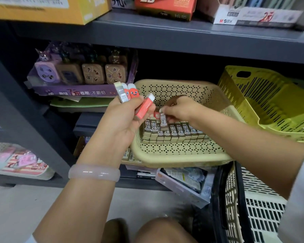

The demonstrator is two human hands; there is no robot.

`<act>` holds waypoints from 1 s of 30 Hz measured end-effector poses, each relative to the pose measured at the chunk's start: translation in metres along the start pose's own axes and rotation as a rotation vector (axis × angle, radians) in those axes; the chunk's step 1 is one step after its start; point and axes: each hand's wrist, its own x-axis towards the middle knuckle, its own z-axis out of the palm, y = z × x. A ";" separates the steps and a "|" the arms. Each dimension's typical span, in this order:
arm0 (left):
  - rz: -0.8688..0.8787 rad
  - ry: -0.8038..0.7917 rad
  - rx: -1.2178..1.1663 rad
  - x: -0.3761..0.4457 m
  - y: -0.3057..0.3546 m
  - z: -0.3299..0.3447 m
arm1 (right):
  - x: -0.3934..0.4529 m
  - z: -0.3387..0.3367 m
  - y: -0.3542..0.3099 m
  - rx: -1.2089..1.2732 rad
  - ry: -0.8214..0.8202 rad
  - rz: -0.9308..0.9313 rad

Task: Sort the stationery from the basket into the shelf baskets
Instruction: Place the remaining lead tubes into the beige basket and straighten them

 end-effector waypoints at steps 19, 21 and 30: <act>0.147 -0.040 0.210 0.000 -0.009 0.000 | -0.034 0.000 -0.034 0.316 -0.224 -0.275; 0.178 -0.017 0.257 0.000 -0.011 0.001 | -0.034 0.001 -0.035 0.302 -0.218 -0.293; 0.114 -0.041 0.184 -0.008 -0.006 0.003 | 0.009 -0.038 -0.013 0.354 0.281 -0.110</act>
